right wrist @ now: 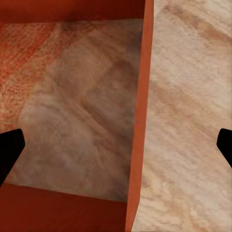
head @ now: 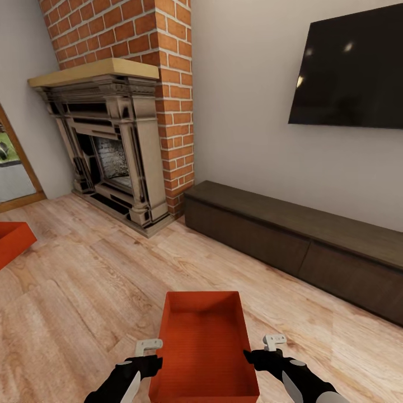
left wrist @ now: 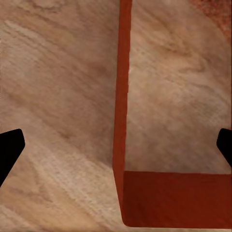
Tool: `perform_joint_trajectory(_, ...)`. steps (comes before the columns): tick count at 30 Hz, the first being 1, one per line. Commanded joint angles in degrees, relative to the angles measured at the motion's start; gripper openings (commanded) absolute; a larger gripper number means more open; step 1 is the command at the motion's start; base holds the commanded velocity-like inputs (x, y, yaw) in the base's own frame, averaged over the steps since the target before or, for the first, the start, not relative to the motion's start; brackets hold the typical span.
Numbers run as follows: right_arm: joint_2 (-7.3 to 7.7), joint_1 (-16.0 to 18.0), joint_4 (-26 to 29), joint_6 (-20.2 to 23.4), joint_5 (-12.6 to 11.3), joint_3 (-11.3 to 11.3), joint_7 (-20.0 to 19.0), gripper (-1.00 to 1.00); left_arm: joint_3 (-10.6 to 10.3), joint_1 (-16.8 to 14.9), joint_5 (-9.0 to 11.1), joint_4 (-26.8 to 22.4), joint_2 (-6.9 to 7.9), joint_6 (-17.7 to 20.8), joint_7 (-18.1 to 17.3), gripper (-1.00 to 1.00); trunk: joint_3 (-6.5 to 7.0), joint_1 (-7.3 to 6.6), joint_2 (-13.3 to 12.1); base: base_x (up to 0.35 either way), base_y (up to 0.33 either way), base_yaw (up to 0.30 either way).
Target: Move the two storage containers from the living room to the garage. In the garage, place one container on the floor and stack the other container on top of it (either order is fine).
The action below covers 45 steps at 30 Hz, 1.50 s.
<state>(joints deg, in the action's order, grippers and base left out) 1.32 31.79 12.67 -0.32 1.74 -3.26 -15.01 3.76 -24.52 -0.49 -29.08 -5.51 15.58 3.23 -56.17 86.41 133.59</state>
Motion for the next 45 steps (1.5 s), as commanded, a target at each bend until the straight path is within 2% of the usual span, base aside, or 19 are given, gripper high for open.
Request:
perform_joint_trajectory(1,0.00,0.0,0.0,0.0,0.2,-0.3,-0.3,1.00,0.3,0.0,0.0,-0.1,-0.08,0.3,0.0,1.00,-0.05,-0.01,0.0,0.000,0.000,0.000)
perform_joint_trajectory(13,0.00,0.0,0.0,-0.6,0.1,-0.4,-0.3,1.00,0.2,0.0,0.0,-0.1,-0.06,0.3,0.0,1.00,-0.05,-0.01,0.0,0.000,0.000,0.000)
perform_joint_trajectory(17,0.00,0.0,0.0,-0.4,0.1,-0.4,-0.2,1.00,0.2,0.0,0.0,-0.1,-0.04,0.3,0.0,1.00,-0.77,0.87,1.6,0.000,0.000,0.000)
perform_joint_trajectory(22,0.00,0.0,-0.1,0.0,0.0,-0.3,0.0,1.00,0.2,0.0,0.0,-0.1,-0.08,0.4,0.0,1.00,-0.77,0.87,1.6,0.000,0.000,0.000)
perform_joint_trajectory(30,0.00,0.0,-0.4,0.1,-0.1,-0.2,2.8,1.00,0.1,0.0,-0.2,-0.1,-0.32,1.0,0.0,1.00,-0.77,0.87,1.6,0.000,0.000,0.000)
perform_joint_trajectory(45,0.00,0.0,-0.6,0.1,-0.1,-0.2,2.9,1.00,0.1,0.0,-0.3,-0.1,0.15,1.2,0.0,1.00,-0.77,0.87,1.6,0.000,0.000,0.000)
